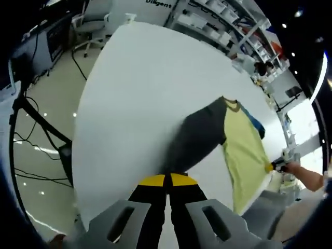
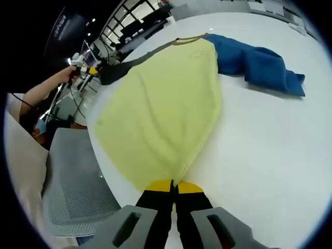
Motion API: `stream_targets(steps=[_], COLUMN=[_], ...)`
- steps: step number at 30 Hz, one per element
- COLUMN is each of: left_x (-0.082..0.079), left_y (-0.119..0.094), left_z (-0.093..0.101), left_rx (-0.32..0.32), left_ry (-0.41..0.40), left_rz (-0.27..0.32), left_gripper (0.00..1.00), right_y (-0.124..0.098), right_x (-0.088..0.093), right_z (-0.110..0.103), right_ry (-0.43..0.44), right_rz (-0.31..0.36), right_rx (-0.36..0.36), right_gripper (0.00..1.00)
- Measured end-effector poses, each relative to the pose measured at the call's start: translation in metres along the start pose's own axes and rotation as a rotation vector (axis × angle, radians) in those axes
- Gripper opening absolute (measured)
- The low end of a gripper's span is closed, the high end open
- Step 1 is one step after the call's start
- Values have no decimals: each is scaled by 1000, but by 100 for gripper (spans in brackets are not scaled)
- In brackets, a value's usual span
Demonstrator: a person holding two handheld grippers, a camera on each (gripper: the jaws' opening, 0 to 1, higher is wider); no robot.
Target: Fold the garment on the visible template until the final outline fits inside the template.
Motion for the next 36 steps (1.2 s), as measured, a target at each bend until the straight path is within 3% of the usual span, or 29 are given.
stream_targets(steps=[6,9,10,15,18,20,23,25,31,32,34,36], left_x=[18,24,25,27,27,31,44,52,73,63,65,64], left_y=[17,24,24,12,10,13,20,28,41,41,38,38], left_z=[-25,-27,-33,-52,-43,-36,-23,-21,-16,-16,-17,-18], left_rx=[-132,-140,-173,-312,-266,-254,-201,-204,-242,-240,-244,-242], left_ry=[39,50,101,69,85,95,79,99,187,232,174,206], left_rz=[-34,-18,-15,11,35,24,-18,-48,-153,-88,-116,-114], left_gripper=[1,1,1,4,4,15,24,30,26,26,24,21], right_y=[0,1,1,0,1,1,1,1,0,0,0,0], right_x=[-1,-1,-1,-1,-1,-1,-1,-1,0,0,0,0], right_z=[0,0,0,-1,0,0,0,0,-1,-1,-1,-1], right_ry=[-2,-6,-5,-4,-2,-1,-2,-1,1,2,4,5], right_rz=[-10,-16,-18,-22,-20,-19,-18,-15,-8,-7,-6,-6], right_rx=[3,6,6,7,6,5,5,6,11,11,10,9], right_gripper=[0,0,0,0,0,0,0,0,0,0,0,0])
Point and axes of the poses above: the point that each gripper's makers call its tool centre point, and the gripper's own axes: y roughly forward along the fingers, z roughly to its right, x roughly out of its underside, the point moved 5 cm from there along -y, roughly backward along the fingers, and after that the axes turned 8 degrees about y, right-handed, at the moved point
